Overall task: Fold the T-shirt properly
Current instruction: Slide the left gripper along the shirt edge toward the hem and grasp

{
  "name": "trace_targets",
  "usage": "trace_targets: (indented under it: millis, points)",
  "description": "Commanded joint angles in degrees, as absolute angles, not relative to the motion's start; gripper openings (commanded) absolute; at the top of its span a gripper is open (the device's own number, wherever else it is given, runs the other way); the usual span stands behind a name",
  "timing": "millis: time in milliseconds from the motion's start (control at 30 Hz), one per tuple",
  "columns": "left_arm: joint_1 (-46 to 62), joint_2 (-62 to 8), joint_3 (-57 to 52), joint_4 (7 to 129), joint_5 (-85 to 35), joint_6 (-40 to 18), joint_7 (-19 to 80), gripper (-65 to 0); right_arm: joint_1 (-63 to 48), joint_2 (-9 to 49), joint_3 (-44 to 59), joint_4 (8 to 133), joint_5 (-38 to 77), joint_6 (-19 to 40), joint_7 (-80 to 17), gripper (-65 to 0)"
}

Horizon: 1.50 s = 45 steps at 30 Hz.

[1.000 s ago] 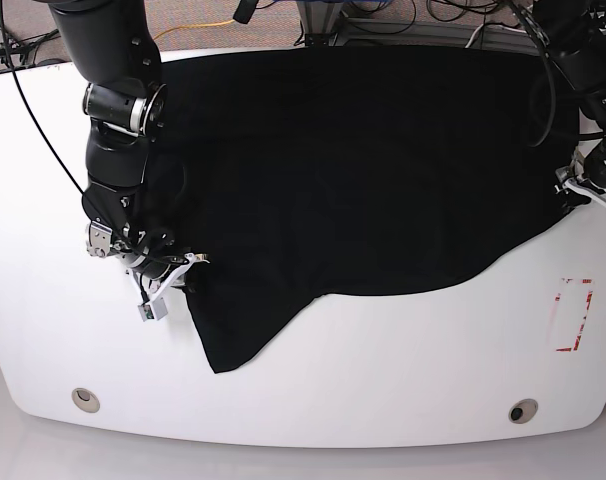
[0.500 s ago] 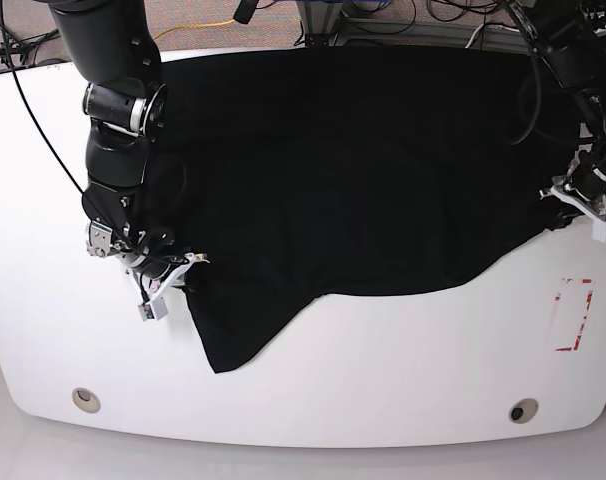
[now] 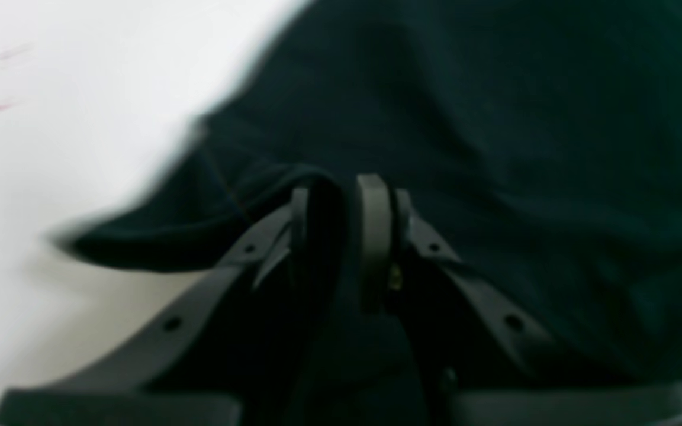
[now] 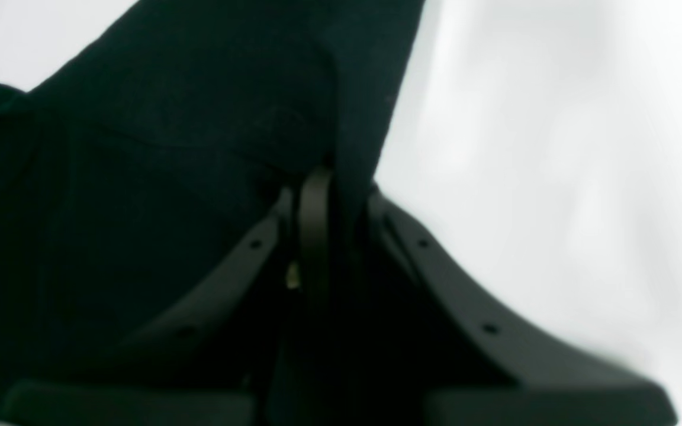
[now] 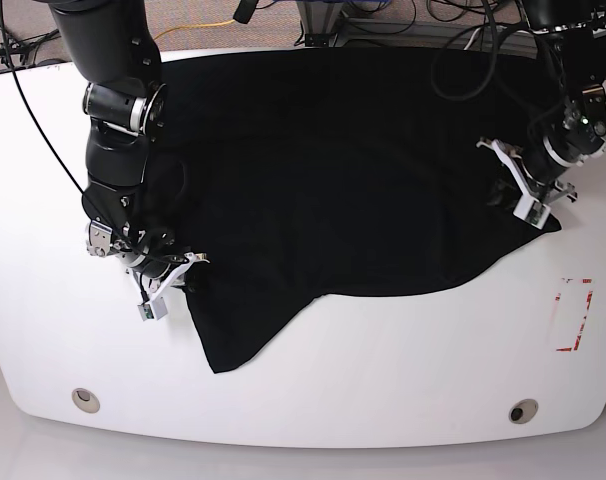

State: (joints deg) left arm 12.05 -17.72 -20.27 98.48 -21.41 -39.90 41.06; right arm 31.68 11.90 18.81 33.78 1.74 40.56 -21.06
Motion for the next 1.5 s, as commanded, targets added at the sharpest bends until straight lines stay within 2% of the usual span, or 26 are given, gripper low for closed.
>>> trace_targets:
  millis: [0, 200, 367, 467, 733, 867, 967, 1133, 1300, 1467]
  points:
    - [13.6, -18.8, -18.2, 103.3, -22.5, -40.0, 39.8, -56.4, 32.4, 12.2, 18.8, 33.9, -0.6, 40.0, -23.9, -58.3]
    - [15.7, -19.4, -12.6, 103.6, -22.2, -40.0, 40.2, -55.7, 32.4, 12.1, 18.8, 33.9, -0.6, 40.0, -23.9, -58.3]
    - [14.6, -19.6, -11.8, 99.4, -18.9, -40.0, 44.9, -44.7, 32.4, 12.1, 18.8, 33.9, -0.6, 40.0, -23.9, -58.3]
    - [14.5, -19.6, -14.5, 99.9, -20.7, -40.0, 44.9, -42.2, 32.4, 12.1, 18.8, 33.9, -0.6, 40.0, -23.9, -58.3]
    - [13.7, -20.1, -23.1, 101.4, -35.6, -40.0, 47.2, -41.1, 32.4, 12.1, 18.8, 33.9, -0.6, 40.0, -23.9, -58.3]
    - [9.2, -19.6, -29.5, 101.0, -39.0, -40.0, 51.9, -34.2, 32.3, 12.1, 18.8, 33.9, -0.6, 40.0, -23.9, -58.3]
    - [6.5, -17.9, -35.2, 100.9, -38.6, -35.1, 54.9, -24.7, 32.3, 12.1, 18.8, 33.9, -0.6, 40.0, -23.9, -58.3]
    - [3.7, -16.9, -41.1, 99.4, -38.6, -28.0, 55.6, -16.4, 32.3, 12.1, 18.8, 33.9, -0.6, 40.0, -23.9, -58.3]
    - [0.7, -17.2, -42.6, 92.1, -38.6, -25.0, 55.4, -16.5, 32.3, 12.1, 18.8, 33.9, -0.6, 40.0, -23.9, -58.3]
    - [-1.9, -17.2, -44.2, 85.7, -38.6, -24.7, 55.2, -16.5, 32.3, 12.1, 18.8, 33.8, -0.6, 40.0, -23.9, -58.3]
